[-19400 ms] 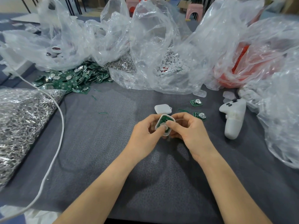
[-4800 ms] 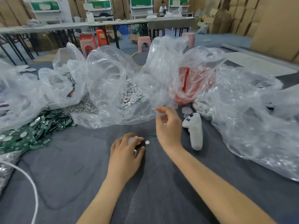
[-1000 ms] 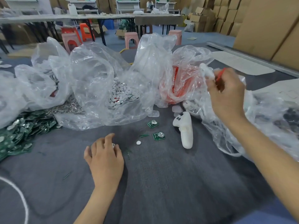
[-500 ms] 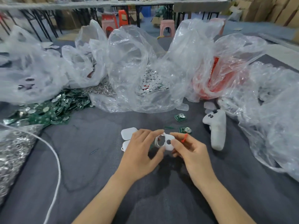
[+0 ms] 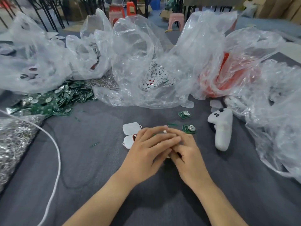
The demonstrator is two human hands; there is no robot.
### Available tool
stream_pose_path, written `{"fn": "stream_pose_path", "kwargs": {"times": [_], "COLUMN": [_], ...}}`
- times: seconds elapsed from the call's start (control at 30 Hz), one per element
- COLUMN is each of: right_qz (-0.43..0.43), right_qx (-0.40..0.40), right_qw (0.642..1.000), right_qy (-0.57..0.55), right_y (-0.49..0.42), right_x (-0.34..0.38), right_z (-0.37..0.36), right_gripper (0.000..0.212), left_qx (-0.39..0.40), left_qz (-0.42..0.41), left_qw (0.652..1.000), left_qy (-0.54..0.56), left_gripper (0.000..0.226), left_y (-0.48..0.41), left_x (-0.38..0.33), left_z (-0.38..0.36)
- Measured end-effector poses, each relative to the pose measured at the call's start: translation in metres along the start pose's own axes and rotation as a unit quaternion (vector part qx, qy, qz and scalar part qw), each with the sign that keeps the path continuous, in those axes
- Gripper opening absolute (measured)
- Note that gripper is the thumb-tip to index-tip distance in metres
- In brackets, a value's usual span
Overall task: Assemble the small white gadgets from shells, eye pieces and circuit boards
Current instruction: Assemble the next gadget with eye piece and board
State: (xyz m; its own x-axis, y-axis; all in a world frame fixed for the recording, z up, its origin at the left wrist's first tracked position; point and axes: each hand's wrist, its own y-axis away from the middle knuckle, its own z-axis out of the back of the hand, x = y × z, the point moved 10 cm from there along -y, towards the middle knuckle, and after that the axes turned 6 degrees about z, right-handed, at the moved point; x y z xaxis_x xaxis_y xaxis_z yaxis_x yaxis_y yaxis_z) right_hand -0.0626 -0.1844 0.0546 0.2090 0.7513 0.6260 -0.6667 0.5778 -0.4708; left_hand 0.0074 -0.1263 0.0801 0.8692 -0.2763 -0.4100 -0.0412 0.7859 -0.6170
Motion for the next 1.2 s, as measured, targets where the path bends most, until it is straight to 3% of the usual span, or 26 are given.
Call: {"fn": "stream_pose_path", "kwargs": {"times": [0.07,0.17,0.33,0.43,0.57,0.73,0.83,0.93,1.1,1.2], "right_qz": [0.033,0.039,0.003,-0.063,-0.082,-0.121,-0.127,-0.149,-0.2,-0.17], "right_qx": [-0.001,-0.064,-0.095,-0.11,-0.098,-0.048,-0.028,-0.046,-0.133,-0.105], "right_qw": [0.999,0.997,0.992,0.983,0.983,0.956,0.947,0.948,0.949,0.971], "right_qy": [0.034,0.01,-0.079,-0.135,-0.13,-0.264,-0.294,-0.279,-0.205,-0.131], "right_y": [0.0,-0.001,0.002,0.004,0.004,0.005,0.005,0.007,0.012,0.009], "right_x": [0.008,0.016,0.007,-0.008,-0.015,-0.019,-0.018,-0.024,-0.046,-0.04], "right_z": [-0.001,0.014,0.022,0.022,0.021,0.005,0.001,0.002,0.024,0.025], "right_gripper": [0.015,0.011,0.005,0.014,0.018,0.017,0.011,0.012,0.029,0.028], "left_qx": [-0.018,-0.063,-0.079,-0.075,-0.058,-0.053,-0.066,-0.055,0.007,0.059], "left_qz": [0.005,0.054,0.145,0.17,0.156,0.187,0.181,0.134,0.2,0.204], "left_qw": [1.0,0.997,0.986,0.981,0.985,0.98,0.981,0.989,0.978,0.967], "left_qy": [-0.01,-0.004,0.028,0.05,0.04,0.042,0.022,-0.009,-0.059,-0.138], "left_gripper": [0.025,0.027,0.028,0.028,0.026,0.007,0.009,0.02,0.052,0.074], "left_y": [0.0,0.001,0.004,0.004,0.001,0.005,0.006,0.001,0.003,0.005], "left_x": [0.002,0.014,0.032,0.034,0.028,0.038,0.038,0.027,0.038,0.039], "left_z": [0.002,0.011,0.018,0.018,0.014,0.013,0.017,0.015,0.003,-0.009]}}
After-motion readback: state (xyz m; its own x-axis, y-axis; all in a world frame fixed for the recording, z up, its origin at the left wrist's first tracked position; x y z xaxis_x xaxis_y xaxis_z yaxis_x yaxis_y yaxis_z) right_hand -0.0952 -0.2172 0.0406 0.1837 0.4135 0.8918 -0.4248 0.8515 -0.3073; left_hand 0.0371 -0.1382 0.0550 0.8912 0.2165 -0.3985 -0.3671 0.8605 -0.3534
